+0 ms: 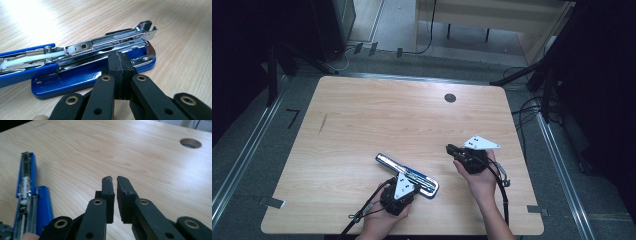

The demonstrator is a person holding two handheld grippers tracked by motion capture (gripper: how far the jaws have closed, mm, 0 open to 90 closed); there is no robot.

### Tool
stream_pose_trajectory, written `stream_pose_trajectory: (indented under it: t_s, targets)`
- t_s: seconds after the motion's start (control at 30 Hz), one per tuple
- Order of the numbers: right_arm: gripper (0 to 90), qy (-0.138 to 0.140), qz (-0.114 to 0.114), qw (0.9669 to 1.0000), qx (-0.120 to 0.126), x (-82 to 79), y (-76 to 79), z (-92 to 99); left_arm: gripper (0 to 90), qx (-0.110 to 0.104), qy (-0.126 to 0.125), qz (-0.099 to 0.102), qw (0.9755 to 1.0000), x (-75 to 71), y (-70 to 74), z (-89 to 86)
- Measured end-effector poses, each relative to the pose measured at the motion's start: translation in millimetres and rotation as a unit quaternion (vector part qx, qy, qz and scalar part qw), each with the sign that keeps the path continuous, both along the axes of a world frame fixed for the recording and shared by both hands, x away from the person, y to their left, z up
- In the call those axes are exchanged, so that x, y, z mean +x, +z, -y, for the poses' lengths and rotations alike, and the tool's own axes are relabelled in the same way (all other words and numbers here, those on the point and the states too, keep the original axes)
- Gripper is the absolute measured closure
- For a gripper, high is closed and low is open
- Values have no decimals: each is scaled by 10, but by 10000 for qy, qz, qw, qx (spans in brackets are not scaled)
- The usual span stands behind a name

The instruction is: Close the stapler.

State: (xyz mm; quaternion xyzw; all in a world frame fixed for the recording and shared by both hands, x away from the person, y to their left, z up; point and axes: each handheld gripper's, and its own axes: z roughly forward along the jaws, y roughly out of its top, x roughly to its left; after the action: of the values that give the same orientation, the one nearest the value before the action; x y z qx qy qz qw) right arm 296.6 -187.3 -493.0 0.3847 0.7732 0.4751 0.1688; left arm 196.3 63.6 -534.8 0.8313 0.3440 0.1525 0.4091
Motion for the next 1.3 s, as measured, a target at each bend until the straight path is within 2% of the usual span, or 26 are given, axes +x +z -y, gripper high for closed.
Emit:
stream_pose_trajectory:
  t_s: [0.2,0.5,0.6,0.87,1.1,1.3]
  targets:
    - [843,-265,-103,9996,-30,31,-74,121,900,-5,-21,-25,10000,11,2,-8]
    - [819,-480,-381,9979,-217,84,-235,141,900,-17,-27,-54,10000,15,3,-12]
    - [800,-545,-493,9969,-298,105,-287,138,900,-17,-23,-46,10000,14,2,-11]
    - [771,-884,-620,9935,-373,125,-381,162,900,-13,-27,-41,10000,13,2,-10]
    - [730,-974,-674,9925,-311,134,-424,162,900,-18,-26,-45,10000,13,2,-10]
    - [703,-993,-710,9918,-378,137,-466,124,900,-16,-32,-44,10000,13,2,-12]
